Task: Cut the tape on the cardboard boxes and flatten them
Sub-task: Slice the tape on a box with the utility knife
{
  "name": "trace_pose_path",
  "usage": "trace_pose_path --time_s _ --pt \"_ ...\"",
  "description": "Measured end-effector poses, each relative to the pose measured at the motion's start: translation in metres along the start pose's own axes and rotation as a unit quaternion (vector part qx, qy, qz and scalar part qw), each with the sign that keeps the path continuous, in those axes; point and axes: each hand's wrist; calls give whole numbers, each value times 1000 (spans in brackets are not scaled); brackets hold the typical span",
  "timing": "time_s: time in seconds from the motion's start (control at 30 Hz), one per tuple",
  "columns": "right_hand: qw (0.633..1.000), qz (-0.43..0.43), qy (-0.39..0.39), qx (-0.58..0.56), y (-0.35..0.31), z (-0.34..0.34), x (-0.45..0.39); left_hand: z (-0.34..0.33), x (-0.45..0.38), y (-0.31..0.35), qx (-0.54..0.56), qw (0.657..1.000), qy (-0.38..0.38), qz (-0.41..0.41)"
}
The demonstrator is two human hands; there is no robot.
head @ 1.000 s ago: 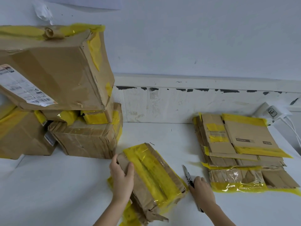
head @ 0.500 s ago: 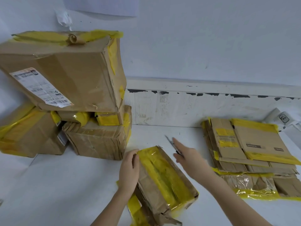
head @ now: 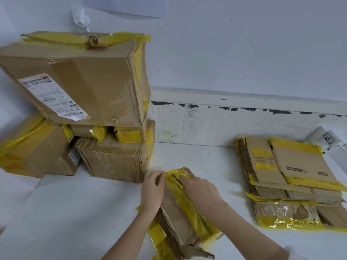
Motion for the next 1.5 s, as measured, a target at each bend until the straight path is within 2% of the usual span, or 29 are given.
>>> trace_pose_path --time_s 0.37,0.83,1.0,1.23,1.27,1.33,1.5 --pt "996 36 -34 72 -5 10 11 0 0 0 -3 1000 -3 -5" --pt "977 49 -184 92 11 -6 70 2 2 5 -26 999 -5 -21" --pt "982 83 -147 85 21 -3 88 1 3 8 -32 999 0 -10" --pt "993 37 -107 46 28 -25 109 -1 8 10 -56 998 8 -4" --pt "995 29 -91 29 30 -27 112 -1 10 12 -60 998 11 0" --pt "999 16 1 33 39 -30 117 0 15 15 -77 997 27 14" --pt "998 -30 62 2 56 -33 115 18 39 7 -193 975 98 49"
Point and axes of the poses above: each hand's wrist, its own x-axis away from the middle knuckle, its own z-axis out of the back of the hand, y = z × x, and after that the axes turned 6 degrees about x, right-handed
